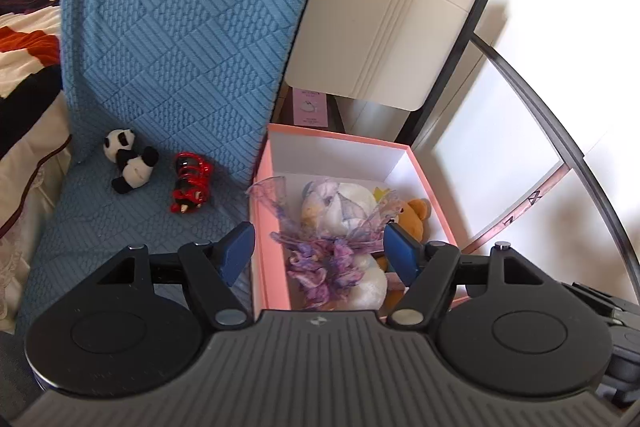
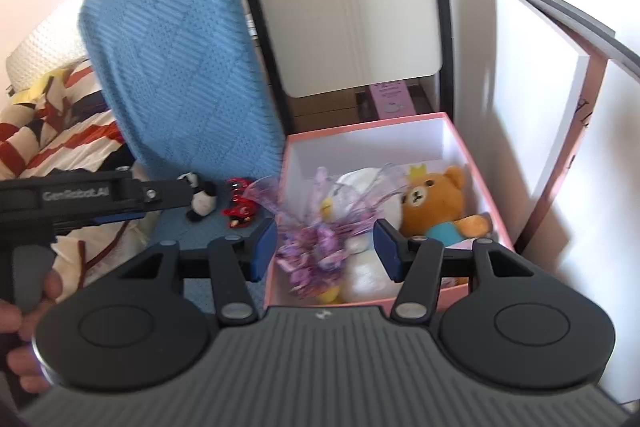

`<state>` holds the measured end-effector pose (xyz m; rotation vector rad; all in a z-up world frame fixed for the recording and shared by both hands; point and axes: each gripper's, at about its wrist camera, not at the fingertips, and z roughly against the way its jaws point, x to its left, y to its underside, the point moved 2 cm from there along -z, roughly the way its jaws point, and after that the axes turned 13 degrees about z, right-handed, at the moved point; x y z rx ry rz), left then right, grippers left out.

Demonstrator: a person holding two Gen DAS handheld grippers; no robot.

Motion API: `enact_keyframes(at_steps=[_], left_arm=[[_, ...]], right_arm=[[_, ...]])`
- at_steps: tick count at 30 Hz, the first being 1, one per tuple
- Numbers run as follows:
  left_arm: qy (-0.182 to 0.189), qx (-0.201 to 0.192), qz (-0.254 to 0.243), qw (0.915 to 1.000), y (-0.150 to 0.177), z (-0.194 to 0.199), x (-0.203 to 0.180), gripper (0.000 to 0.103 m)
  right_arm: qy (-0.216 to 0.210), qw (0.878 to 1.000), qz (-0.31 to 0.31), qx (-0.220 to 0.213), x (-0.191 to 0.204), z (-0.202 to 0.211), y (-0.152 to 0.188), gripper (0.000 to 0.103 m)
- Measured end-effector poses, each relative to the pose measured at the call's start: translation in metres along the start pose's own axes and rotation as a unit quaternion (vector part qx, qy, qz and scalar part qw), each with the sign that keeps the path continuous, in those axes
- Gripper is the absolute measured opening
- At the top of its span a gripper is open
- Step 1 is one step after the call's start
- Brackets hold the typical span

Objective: Organize objects
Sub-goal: 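Withdraw both grippers from the box toward the panda plush and red toy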

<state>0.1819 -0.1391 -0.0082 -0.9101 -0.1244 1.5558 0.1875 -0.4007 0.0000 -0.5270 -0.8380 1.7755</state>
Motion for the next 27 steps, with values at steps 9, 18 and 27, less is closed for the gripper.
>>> enact_keyframes(at_steps=[9,18,27], left_arm=[[0.014,-0.003,0.001,0.9999,0.009,0.018,0.040,0.076],[0.012,-0.018,0.009,0.9997,0.002,0.028,0.095,0.076],[0.003,-0.039,0.013,0.9991,-0.004,0.015,0.140,0.076]], right_arm=[[-0.008,1.000,0.003,0.002,0.049,0.001,0.015,0.056],[-0.004,1.000,0.005,0.007,0.089,-0.015,0.021,0.056],[-0.010,1.000,0.014,0.010,0.115,-0.050,0.026,0.056]])
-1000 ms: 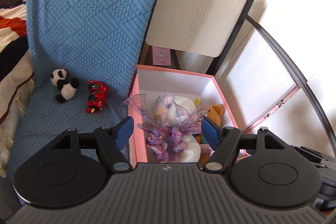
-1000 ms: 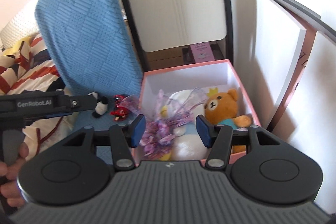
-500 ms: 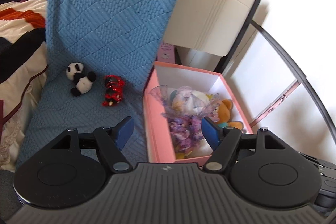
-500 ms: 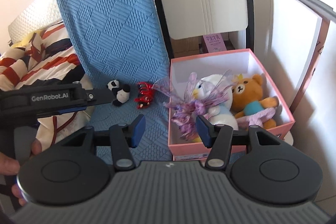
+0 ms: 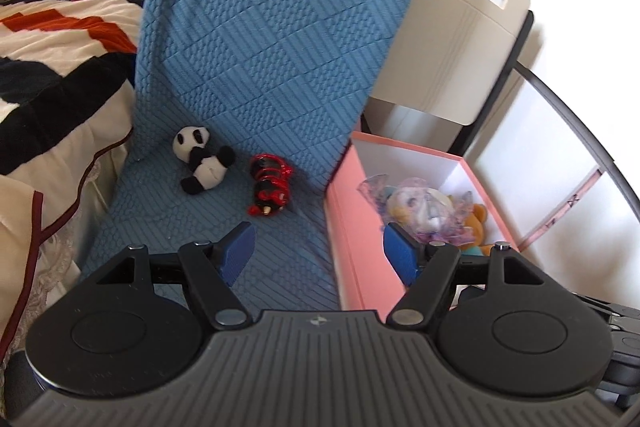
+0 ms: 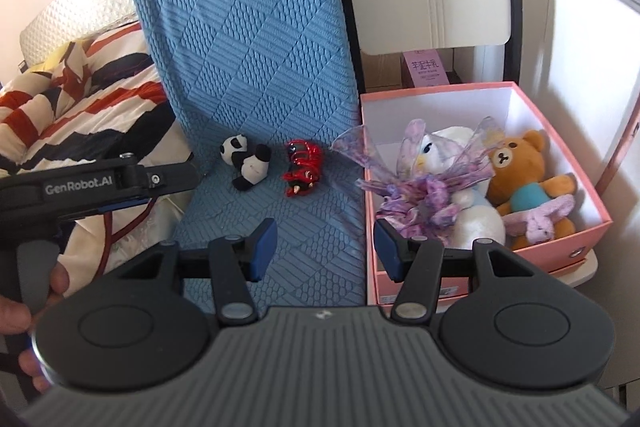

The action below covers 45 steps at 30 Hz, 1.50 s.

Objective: Organize objects
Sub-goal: 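Withdraw both grippers from the box toward the panda plush and red toy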

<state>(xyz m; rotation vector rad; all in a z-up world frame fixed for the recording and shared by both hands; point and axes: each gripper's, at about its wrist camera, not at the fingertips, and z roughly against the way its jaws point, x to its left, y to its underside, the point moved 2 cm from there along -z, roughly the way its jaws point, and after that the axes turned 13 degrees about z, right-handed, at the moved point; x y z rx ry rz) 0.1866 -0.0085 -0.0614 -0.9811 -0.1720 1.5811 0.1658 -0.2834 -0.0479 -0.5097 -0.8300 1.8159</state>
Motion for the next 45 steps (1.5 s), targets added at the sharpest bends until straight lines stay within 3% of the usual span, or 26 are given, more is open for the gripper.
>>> enact_keyframes(at_steps=[19,28,36,38,40,42,45], left_arm=[[-0.013,-0.030,0.014,0.9994,0.017,-0.028,0.038,0.076],[-0.011,-0.029,-0.002,0.9995,0.013,-0.080,0.061,0.076],[-0.018,-0.031,0.018,0.9992,0.003,-0.118,0.094,0.076],[-0.034,-0.021,0.033,0.9987,0.001,-0.128,0.106,0.076],[-0.032,-0.006,0.049,0.9983,-0.001,-0.138,0.119,0.076],[-0.036,0.003,0.070,0.9969,-0.005,-0.148,0.133,0.076],[-0.049,0.007,0.073,0.9961,-0.008,-0.159,0.147,0.076]], right_arm=[[-0.019,0.999,0.016,0.031,0.013,-0.041,0.027,0.056],[-0.032,0.998,0.043,0.033,0.021,-0.073,0.029,0.056],[-0.026,0.995,0.088,0.027,0.027,-0.112,0.027,0.056],[-0.023,0.994,0.104,0.026,0.027,-0.122,0.026,0.056],[-0.027,0.993,0.113,0.024,0.028,-0.130,0.024,0.059],[-0.029,0.992,0.121,0.017,0.030,-0.138,0.022,0.073],[-0.033,0.990,0.139,0.002,0.037,-0.147,0.017,0.076]])
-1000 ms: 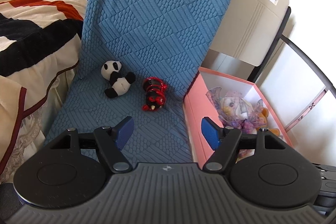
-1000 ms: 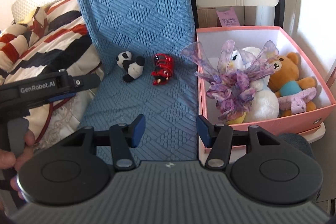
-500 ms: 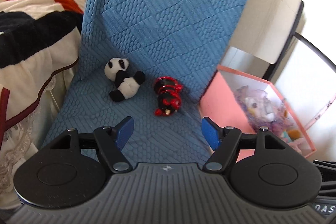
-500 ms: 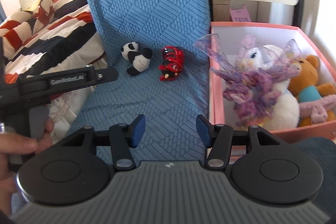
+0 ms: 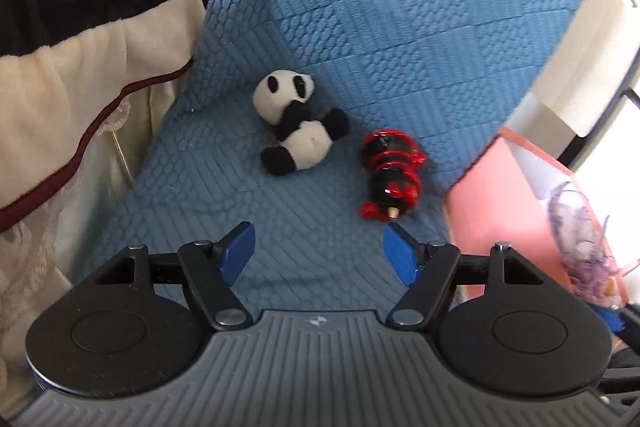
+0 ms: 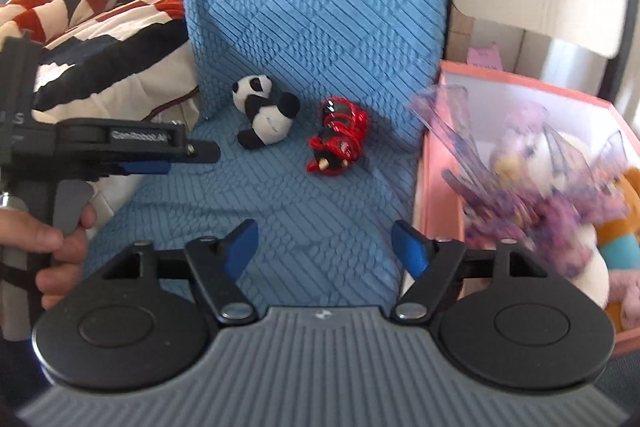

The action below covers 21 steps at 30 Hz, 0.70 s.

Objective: Organize objects
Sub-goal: 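Withdraw both grippers from the box toward the panda plush and red toy, then close the left gripper on the panda plush while the right gripper grasps the red toy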

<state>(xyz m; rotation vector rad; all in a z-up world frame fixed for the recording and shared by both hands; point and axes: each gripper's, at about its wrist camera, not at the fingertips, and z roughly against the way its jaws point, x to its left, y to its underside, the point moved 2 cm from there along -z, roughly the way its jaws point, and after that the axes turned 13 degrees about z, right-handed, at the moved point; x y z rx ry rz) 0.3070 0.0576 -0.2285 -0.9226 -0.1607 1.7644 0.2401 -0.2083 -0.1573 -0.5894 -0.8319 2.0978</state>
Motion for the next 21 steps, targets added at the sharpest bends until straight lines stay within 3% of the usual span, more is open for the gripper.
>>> enact_keyframes(at_steps=[8,21], left_arm=[[-0.013,0.010,0.026,0.9995,-0.017,-0.033,0.006,0.076],[-0.023,0.023,0.015,0.9994,-0.050,-0.092,-0.006,0.076]], right_arm=[[-0.006,0.999,0.022,-0.026,0.007,-0.038,-0.018,0.076],[0.014,0.999,0.040,0.006,-0.001,-0.109,-0.037,0.076]])
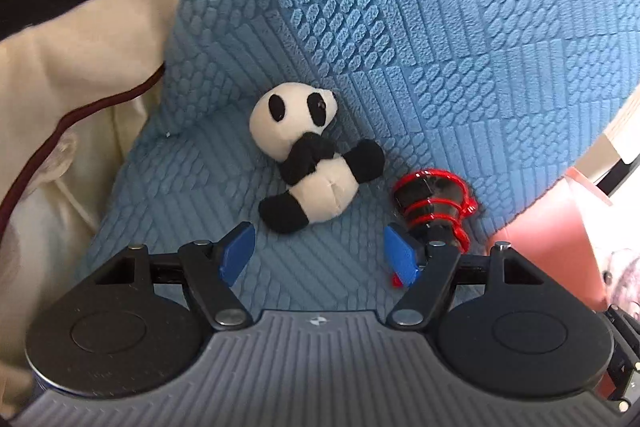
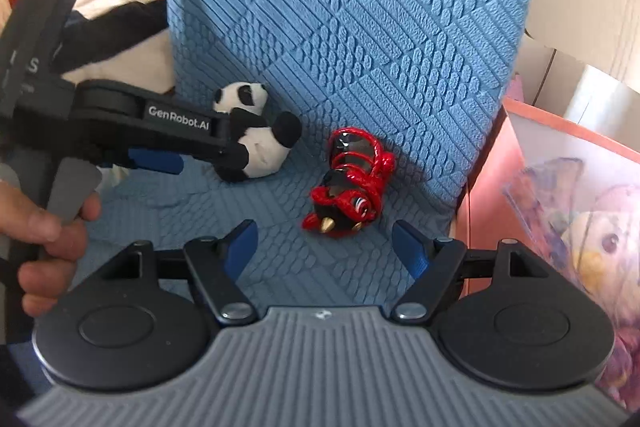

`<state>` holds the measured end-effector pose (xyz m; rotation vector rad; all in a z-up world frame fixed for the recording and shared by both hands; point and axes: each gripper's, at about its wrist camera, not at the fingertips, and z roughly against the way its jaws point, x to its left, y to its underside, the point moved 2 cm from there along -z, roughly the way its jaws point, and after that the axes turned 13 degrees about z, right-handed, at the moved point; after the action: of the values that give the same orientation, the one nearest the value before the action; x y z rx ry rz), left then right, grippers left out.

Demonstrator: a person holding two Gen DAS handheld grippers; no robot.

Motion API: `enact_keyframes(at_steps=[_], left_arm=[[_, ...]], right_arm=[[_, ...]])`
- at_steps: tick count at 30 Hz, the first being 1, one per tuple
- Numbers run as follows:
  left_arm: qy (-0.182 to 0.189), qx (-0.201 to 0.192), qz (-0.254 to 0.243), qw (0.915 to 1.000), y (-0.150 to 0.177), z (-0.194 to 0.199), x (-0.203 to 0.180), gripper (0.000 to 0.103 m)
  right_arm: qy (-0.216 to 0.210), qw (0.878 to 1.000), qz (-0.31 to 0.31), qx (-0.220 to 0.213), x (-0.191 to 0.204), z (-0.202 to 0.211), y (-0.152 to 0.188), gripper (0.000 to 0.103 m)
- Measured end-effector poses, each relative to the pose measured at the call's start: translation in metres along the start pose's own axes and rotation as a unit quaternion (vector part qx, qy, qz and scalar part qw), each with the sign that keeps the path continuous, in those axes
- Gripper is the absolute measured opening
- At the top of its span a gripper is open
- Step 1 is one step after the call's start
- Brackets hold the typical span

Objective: Organize objects
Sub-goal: 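Close the left gripper on the panda plush while the right gripper grasps the red toy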

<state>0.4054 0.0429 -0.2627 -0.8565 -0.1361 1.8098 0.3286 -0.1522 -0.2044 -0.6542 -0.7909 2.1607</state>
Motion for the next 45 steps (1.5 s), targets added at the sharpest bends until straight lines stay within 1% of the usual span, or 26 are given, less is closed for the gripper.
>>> enact_keyframes(at_steps=[6,9,13,17,20,22,24,25,28,29,30,31,32,33,38,45], left_arm=[[-0.006,0.012,0.001,0.9999,-0.014,-0.028,-0.004,0.076],[-0.011,0.023,-0.005,0.9997,-0.018,-0.039,-0.005,0.076],[-0.028,0.025,-0.026,0.9989,-0.019,-0.049,-0.008,0.076],[-0.031,0.031,-0.015,0.9989,-0.023,-0.058,-0.005,0.076],[-0.031,0.043,-0.009,0.9986,-0.026,-0.065,-0.004,0.076],[-0.027,0.044,-0.007,0.9986,-0.026,-0.068,-0.005,0.076],[-0.028,0.041,-0.017,0.9986,-0.026,-0.071,-0.008,0.076],[-0.030,0.038,-0.021,0.9986,-0.025,-0.072,-0.008,0.076],[-0.035,0.033,-0.033,0.9983,-0.023,-0.074,-0.013,0.075],[-0.034,0.032,-0.036,0.9983,-0.022,-0.074,-0.015,0.073],[-0.033,0.033,-0.037,0.9982,-0.021,-0.074,-0.016,0.069],[-0.032,0.034,-0.035,0.9983,-0.021,-0.074,-0.016,0.068],[-0.031,0.035,-0.032,0.9984,-0.021,-0.073,-0.016,0.066],[-0.029,0.035,-0.029,0.9985,-0.021,-0.073,-0.016,0.063],[-0.027,0.036,-0.016,0.9989,-0.021,-0.065,-0.015,0.057],[-0.027,0.038,-0.003,0.9989,-0.017,-0.048,-0.005,0.055]], right_arm=[[0.011,1.000,0.003,0.022,0.000,-0.030,-0.006,0.076],[0.017,0.999,-0.007,0.039,-0.003,-0.044,-0.006,0.076],[0.027,0.998,-0.004,0.049,-0.007,-0.061,-0.008,0.076],[0.012,0.998,-0.029,0.060,-0.017,-0.074,-0.006,0.076],[0.011,0.998,-0.029,0.060,-0.020,-0.077,-0.003,0.075],[0.005,0.998,-0.033,0.061,-0.021,-0.078,-0.002,0.075],[-0.005,0.997,-0.037,0.065,-0.021,-0.080,0.000,0.069],[-0.007,0.997,-0.038,0.069,-0.020,-0.080,0.000,0.068],[-0.014,0.996,-0.045,0.074,-0.023,-0.081,0.002,0.057],[-0.019,0.996,-0.050,0.075,-0.025,-0.081,0.002,0.053],[-0.019,0.996,-0.053,0.076,-0.026,-0.079,0.003,0.052],[-0.017,0.996,-0.051,0.076,-0.027,-0.078,0.002,0.050],[-0.019,0.996,-0.046,0.075,-0.028,-0.075,0.002,0.041],[-0.016,0.997,-0.039,0.070,-0.029,-0.073,0.002,0.041],[-0.007,0.999,-0.012,0.052,-0.024,-0.064,-0.006,0.038],[0.000,1.000,0.008,0.022,-0.020,-0.046,-0.016,0.037]])
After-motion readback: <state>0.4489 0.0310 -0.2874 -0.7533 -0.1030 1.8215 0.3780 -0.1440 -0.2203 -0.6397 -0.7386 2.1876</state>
